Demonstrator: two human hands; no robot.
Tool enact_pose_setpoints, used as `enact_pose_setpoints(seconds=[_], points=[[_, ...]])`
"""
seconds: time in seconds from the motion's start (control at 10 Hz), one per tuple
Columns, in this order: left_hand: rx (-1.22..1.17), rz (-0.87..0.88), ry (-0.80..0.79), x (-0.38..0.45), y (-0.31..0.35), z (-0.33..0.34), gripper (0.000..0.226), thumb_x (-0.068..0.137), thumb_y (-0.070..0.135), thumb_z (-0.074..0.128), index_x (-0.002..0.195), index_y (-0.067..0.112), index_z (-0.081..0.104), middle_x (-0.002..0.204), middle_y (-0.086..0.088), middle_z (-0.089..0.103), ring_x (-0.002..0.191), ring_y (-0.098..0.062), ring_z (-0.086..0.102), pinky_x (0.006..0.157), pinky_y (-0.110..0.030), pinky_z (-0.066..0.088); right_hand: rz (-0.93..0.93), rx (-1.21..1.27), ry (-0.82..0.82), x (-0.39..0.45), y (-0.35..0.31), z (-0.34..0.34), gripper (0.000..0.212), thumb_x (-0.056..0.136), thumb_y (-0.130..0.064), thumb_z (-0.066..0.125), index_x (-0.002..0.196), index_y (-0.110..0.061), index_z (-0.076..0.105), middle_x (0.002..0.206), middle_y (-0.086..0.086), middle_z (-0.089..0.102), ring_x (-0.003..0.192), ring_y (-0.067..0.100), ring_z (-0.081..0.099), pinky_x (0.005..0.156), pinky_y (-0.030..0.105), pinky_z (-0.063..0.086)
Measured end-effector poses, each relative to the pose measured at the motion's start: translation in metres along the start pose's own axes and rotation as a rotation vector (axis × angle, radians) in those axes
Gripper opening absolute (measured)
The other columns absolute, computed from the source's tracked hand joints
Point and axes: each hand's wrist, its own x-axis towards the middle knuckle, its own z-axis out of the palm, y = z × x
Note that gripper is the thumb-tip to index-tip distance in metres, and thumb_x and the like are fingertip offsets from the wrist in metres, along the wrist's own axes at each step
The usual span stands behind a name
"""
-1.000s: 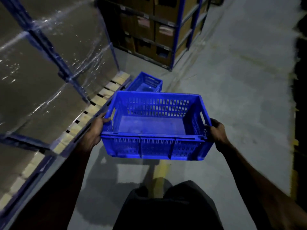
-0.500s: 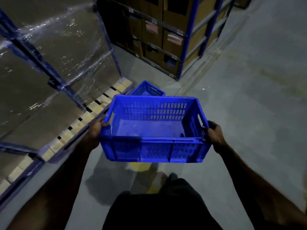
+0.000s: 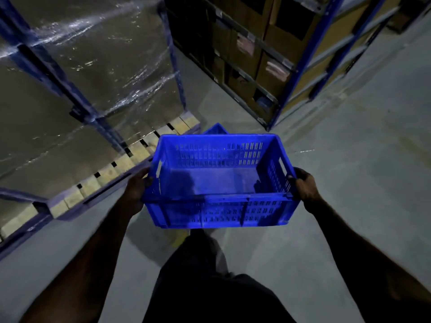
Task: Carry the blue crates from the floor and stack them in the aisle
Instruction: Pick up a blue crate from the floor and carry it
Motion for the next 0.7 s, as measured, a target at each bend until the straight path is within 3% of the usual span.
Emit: enact_pose_setpoints(seconds=[0.1, 0.2, 0.3, 0.4, 0.5, 0.6, 0.7], points=[[-0.019, -0.022, 0.01, 0.011, 0.026, 0.014, 0.04, 0.093, 0.013, 0.059, 0.13, 0.026, 0.065, 0.135, -0.011, 0.066, 0.124, -0.038, 0.062, 0.101, -0.055, 0.052, 0.034, -0.011, 0.009, 0.029, -0.021, 0.012, 0.029, 0.092, 0.003, 0.05, 0.111, -0.008, 0.068, 0.096, 0.01, 0.068, 0.081, 0.024, 0.062, 0.072, 0.032, 0.051], [-0.095, -0.02, 0.055, 0.017, 0.06, 0.031, 0.043, 0.101, 0.002, 0.047, 0.14, 0.015, 0.059, 0.124, -0.015, 0.067, 0.102, -0.032, 0.066, 0.088, -0.045, 0.055, 0.045, -0.003, -0.019, 0.073, -0.048, 0.029, 0.028, 0.094, 0.002, 0.048, 0.11, -0.01, 0.068, 0.094, 0.008, 0.068, 0.08, 0.023, 0.061, 0.072, 0.032, 0.051], [-0.134, -0.048, 0.084, 0.037, 0.072, 0.042, 0.042, 0.1, -0.006, 0.046, 0.136, 0.012, 0.058, 0.115, -0.011, 0.068, 0.09, -0.022, 0.065, 0.068, -0.032, 0.06, 0.051, -0.045, -0.071, 0.113, -0.054, 0.043, 0.03, 0.095, 0.002, 0.049, 0.113, -0.012, 0.067, 0.096, 0.007, 0.068, 0.08, 0.022, 0.062, 0.071, 0.032, 0.052], [-0.154, -0.063, 0.125, 0.056, 0.068, 0.048, 0.047, 0.099, -0.009, 0.05, 0.142, 0.008, 0.054, 0.125, -0.014, 0.064, 0.098, -0.027, 0.063, 0.066, -0.033, 0.053, 0.046, -0.09, -0.096, 0.166, -0.061, 0.063, 0.031, 0.092, 0.006, 0.049, 0.111, -0.01, 0.068, 0.094, 0.008, 0.068, 0.084, 0.023, 0.061, 0.075, 0.033, 0.051], [-0.198, -0.084, 0.165, 0.082, 0.05, 0.057, 0.046, 0.097, -0.013, 0.05, 0.14, 0.004, 0.054, 0.12, -0.017, 0.066, 0.092, -0.027, 0.067, 0.061, -0.032, 0.059, 0.053, -0.148, -0.141, 0.217, -0.048, 0.08, 0.037, 0.086, 0.011, 0.043, 0.101, -0.01, 0.07, 0.087, 0.006, 0.067, 0.071, 0.011, 0.065, 0.068, 0.028, 0.053], [-0.255, -0.111, 0.253, 0.117, 0.024, 0.074, 0.047, 0.091, -0.021, 0.049, 0.133, 0.001, 0.057, 0.095, -0.008, 0.073, 0.066, -0.014, 0.072, 0.054, -0.026, 0.059, 0.048, -0.178, -0.222, 0.28, -0.025, 0.106, 0.037, 0.081, 0.0, 0.043, 0.084, -0.021, 0.073, 0.087, 0.007, 0.067, 0.075, 0.021, 0.062, 0.074, 0.036, 0.051], [-0.288, -0.144, 0.358, 0.154, -0.01, 0.09, 0.053, 0.083, -0.028, 0.049, 0.129, -0.004, 0.06, 0.089, -0.008, 0.076, 0.057, -0.009, 0.07, 0.049, -0.025, 0.057, 0.032, -0.254, -0.276, 0.334, 0.004, 0.128, 0.037, 0.086, 0.009, 0.041, 0.087, -0.019, 0.064, 0.092, 0.008, 0.063, 0.082, 0.027, 0.059, 0.075, 0.033, 0.052]])
